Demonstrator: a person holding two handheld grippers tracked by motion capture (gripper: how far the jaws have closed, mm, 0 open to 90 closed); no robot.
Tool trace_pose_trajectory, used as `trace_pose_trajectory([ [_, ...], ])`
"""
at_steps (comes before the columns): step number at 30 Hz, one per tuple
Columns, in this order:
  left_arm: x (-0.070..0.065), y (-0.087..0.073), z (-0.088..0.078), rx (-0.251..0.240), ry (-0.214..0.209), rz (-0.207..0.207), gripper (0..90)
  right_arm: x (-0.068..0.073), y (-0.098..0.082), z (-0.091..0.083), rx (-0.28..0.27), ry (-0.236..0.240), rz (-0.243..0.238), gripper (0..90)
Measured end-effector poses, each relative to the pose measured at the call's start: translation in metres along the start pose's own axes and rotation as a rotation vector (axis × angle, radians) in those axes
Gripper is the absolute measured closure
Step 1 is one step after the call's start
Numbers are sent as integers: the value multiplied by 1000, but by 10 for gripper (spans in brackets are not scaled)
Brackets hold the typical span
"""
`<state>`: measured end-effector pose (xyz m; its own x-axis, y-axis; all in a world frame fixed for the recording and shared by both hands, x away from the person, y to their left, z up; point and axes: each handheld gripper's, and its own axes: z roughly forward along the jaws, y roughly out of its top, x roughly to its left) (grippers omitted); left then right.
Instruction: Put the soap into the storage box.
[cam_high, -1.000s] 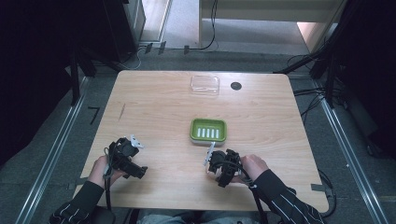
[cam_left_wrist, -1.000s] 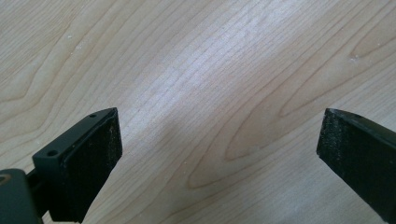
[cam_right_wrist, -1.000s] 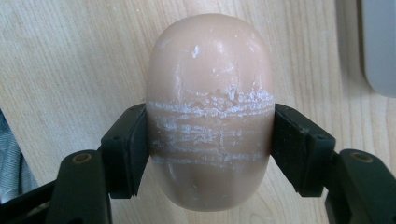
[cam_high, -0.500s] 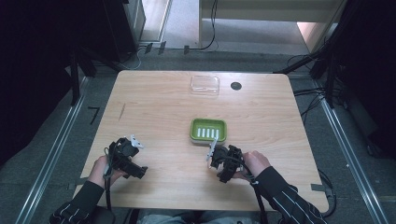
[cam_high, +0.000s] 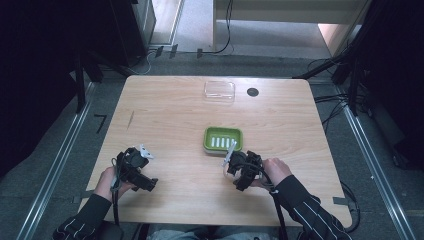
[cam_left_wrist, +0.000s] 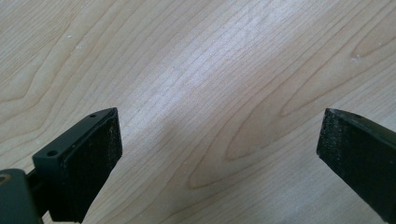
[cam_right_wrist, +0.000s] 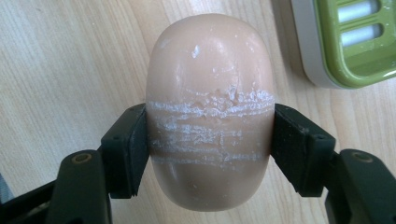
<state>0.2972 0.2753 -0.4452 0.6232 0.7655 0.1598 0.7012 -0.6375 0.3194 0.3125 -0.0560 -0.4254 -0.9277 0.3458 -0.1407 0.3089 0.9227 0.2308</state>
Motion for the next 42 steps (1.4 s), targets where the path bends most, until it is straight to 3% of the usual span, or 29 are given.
trace_pose_trajectory([
  [26, 0, -3, -1, 1, 4, -6, 5, -19, 6, -10, -33, -26, 50, 343],
  [42, 1, -8, -3, 2, 11, -16, 5, -27, 13, -13, -49, -37, 55, 343],
])
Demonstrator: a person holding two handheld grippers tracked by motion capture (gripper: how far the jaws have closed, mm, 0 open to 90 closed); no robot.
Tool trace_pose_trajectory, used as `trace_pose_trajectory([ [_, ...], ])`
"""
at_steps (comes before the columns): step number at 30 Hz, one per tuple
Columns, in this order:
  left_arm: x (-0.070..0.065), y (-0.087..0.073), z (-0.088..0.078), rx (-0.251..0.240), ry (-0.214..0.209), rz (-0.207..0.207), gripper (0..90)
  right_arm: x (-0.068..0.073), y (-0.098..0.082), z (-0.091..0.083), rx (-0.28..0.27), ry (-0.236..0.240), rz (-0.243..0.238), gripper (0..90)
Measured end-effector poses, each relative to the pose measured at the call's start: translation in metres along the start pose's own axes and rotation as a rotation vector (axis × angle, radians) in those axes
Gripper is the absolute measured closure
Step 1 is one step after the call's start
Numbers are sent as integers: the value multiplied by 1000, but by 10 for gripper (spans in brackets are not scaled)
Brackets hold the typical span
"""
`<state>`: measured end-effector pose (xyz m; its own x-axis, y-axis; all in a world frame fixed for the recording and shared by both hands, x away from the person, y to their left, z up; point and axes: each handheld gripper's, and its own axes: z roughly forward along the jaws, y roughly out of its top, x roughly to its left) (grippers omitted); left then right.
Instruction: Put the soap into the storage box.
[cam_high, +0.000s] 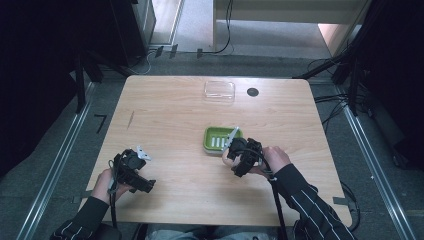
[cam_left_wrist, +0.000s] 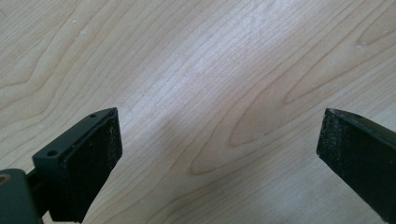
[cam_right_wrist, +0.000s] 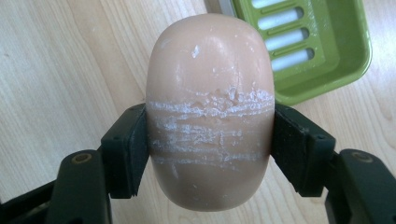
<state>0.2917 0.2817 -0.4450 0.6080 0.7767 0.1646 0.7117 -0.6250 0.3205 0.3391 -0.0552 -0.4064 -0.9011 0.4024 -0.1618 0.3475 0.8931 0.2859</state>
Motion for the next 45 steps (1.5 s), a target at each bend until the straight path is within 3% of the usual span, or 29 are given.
trace_pose_trajectory([
  [36, 5, -18, -6, 8, 10, -40, 5, -17, 23, -5, -31, -15, -19, 344],
  [45, 5, -22, -7, 7, 14, -55, 5, -24, 36, -3, -45, -16, -20, 344],
])
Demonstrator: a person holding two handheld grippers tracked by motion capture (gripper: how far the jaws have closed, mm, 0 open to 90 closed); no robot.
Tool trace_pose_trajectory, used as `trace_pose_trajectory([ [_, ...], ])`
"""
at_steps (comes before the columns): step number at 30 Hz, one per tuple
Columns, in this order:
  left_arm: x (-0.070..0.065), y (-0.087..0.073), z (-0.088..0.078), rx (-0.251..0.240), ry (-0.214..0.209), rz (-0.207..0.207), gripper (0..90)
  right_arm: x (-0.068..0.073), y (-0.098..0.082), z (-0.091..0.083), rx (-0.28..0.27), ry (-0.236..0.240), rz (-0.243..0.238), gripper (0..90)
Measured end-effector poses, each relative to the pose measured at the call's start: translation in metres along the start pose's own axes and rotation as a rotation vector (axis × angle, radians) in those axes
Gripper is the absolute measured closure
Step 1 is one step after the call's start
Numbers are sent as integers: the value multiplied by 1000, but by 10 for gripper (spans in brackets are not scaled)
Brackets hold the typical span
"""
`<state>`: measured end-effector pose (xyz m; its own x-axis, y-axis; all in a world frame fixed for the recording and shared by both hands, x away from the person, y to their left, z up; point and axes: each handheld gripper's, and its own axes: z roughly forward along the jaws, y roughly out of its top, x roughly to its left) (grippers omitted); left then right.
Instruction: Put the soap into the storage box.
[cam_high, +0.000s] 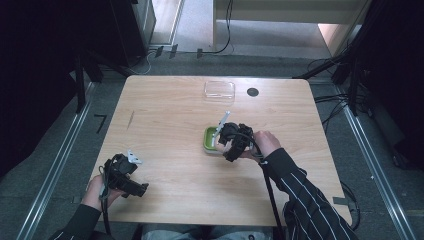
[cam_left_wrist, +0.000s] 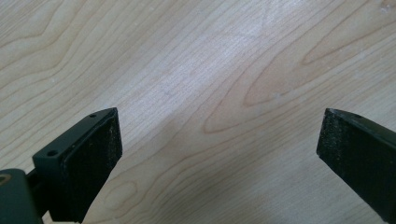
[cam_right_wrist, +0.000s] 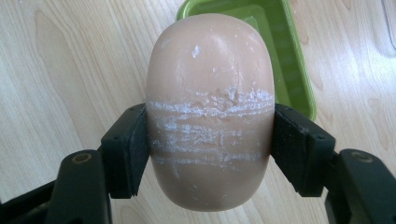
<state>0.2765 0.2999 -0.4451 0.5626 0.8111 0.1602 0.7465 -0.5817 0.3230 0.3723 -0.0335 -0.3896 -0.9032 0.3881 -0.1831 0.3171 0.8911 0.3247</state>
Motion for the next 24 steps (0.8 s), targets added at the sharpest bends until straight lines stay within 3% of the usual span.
trace_pose_trajectory([
  [24, 1, -1, -1, 0, 3, 3, 5, -12, 20, 12, 3, 14, -26, 344],
])
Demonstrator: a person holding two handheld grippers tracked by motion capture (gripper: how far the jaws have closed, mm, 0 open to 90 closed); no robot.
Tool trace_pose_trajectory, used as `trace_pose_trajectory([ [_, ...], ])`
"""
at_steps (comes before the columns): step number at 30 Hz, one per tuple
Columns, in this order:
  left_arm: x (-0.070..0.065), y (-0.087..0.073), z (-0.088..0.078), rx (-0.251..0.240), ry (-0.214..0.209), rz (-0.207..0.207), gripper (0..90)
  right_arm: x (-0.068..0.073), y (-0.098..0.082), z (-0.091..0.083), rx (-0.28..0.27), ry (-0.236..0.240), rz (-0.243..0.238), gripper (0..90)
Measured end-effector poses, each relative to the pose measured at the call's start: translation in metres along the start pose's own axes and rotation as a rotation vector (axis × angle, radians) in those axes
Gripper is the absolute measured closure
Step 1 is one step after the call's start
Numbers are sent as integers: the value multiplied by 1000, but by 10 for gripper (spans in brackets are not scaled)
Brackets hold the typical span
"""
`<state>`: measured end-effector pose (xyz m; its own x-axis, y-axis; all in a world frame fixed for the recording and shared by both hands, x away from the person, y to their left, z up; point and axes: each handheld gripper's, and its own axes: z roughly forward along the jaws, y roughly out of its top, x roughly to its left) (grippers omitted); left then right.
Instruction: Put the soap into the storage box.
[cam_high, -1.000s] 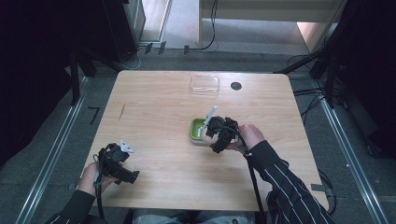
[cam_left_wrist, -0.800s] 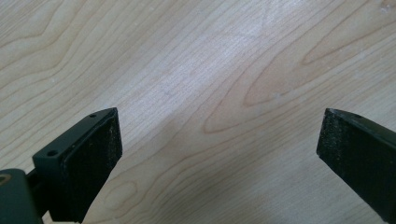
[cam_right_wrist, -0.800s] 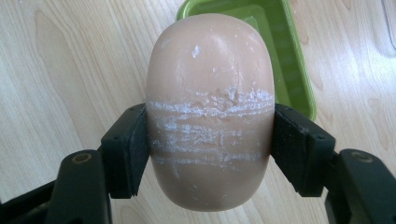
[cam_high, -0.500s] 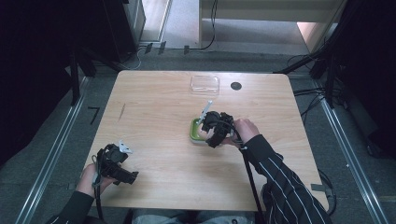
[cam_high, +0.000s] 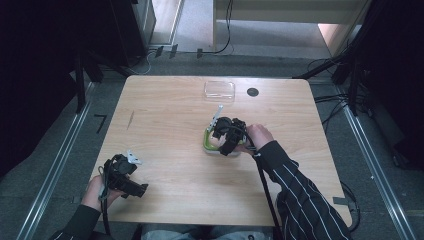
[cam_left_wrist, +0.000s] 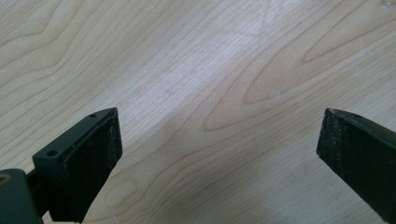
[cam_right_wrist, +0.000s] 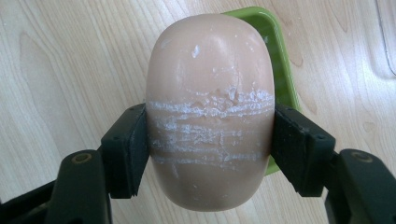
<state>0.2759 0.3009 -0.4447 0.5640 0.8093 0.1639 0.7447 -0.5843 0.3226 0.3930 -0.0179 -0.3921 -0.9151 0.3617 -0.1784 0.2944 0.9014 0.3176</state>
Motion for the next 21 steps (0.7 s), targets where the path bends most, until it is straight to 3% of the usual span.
trace_pose_trajectory([
  [21, 0, 0, 0, 2, -1, -2, 5, -18, 4, 18, 21, 2, 11, 344],
])
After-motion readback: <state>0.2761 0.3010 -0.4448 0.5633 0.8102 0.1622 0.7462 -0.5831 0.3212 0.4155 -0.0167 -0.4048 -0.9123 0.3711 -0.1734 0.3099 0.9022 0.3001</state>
